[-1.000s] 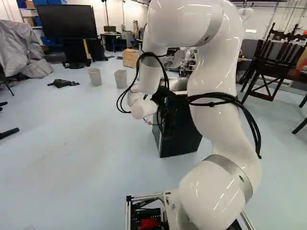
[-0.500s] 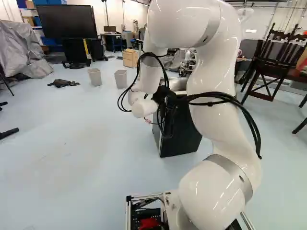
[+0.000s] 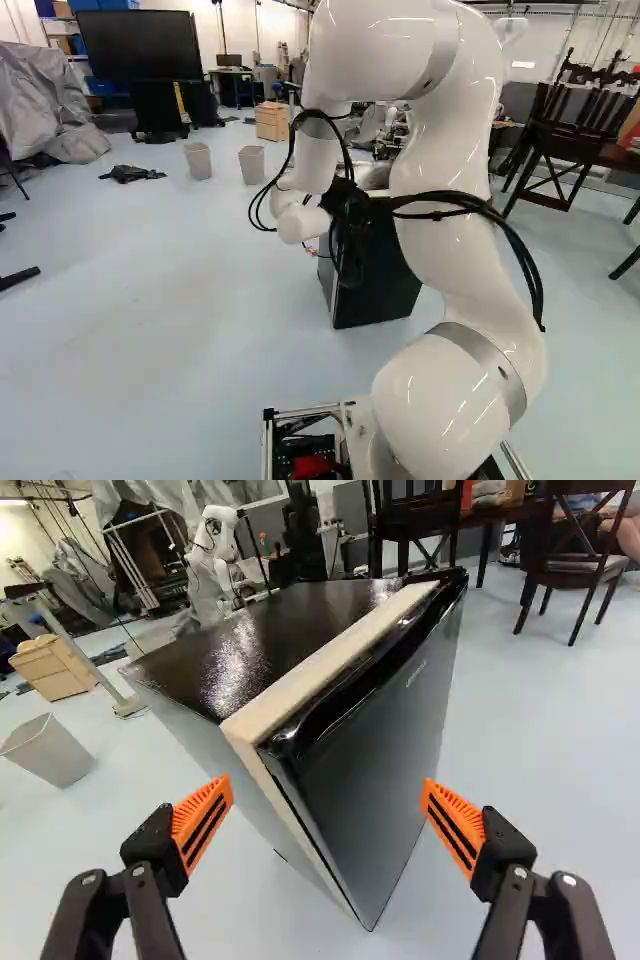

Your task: Grab a drink from the fridge

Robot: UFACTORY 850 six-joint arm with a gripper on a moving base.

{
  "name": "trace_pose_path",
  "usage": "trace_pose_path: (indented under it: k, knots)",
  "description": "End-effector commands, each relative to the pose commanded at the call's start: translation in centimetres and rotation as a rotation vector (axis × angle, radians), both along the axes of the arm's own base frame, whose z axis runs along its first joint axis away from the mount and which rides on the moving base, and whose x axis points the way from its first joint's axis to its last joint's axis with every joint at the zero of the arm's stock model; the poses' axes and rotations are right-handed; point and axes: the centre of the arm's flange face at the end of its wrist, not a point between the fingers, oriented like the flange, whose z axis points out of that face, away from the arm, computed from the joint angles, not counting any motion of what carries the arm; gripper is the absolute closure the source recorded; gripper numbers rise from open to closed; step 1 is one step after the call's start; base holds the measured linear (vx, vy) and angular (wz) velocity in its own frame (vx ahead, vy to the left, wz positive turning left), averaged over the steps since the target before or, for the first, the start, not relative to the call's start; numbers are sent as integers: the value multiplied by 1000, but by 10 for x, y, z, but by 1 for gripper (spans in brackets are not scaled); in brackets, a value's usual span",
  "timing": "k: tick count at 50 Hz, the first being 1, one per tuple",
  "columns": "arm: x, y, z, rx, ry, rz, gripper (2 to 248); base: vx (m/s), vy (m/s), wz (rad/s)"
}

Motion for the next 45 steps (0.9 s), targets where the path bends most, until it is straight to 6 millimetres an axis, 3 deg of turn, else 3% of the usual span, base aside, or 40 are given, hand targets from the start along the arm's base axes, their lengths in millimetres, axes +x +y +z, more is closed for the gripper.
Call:
trace_pose_path:
  k: [45]
  knots:
    - [6, -17, 0, 1, -2, -39, 3, 0, 0, 0]
